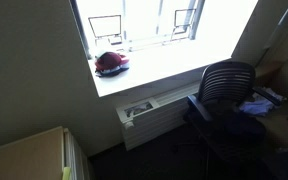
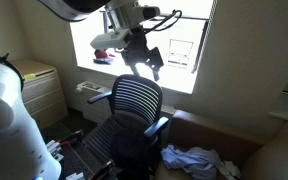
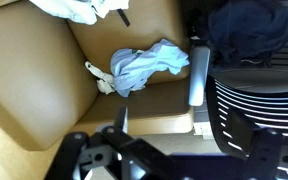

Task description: Pick up the light blue t-shirt from the sofa and place it on the black chair

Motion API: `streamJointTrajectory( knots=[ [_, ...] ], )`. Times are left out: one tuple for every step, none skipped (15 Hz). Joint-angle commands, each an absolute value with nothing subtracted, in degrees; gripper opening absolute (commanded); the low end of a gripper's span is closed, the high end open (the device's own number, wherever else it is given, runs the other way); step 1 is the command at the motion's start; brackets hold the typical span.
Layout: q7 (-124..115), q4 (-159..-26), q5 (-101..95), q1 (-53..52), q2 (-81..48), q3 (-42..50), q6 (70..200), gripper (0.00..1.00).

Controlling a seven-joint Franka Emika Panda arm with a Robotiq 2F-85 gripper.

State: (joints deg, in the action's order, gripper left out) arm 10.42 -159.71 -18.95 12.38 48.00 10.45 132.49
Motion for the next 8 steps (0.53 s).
streamJointTrajectory(
  knots=[
    [10.67,-160.03,-18.58,12.66,47.81,10.13,132.33,1.0],
    [6.3,-159.15,-19.23,13.68,44.04,8.46,136.98,1.0],
    [3.55,-157.85,-19.11,13.87,41.89,7.53,139.91,1.0],
    [0.56,-156.7,-19.24,14.25,39.95,6.42,143.86,1.0],
    [-1.96,-155.79,-19.77,15.12,37.76,5.22,147.57,1.0],
    [-2.33,-153.84,-17.63,14.07,35.03,5.75,148.28,1.0],
    [-2.54,-151.96,-16.55,13.73,31.85,5.99,149.05,1.0],
    [-2.01,-150.07,-15.51,13.39,27.8,7.16,150.1,1.0]
  ],
)
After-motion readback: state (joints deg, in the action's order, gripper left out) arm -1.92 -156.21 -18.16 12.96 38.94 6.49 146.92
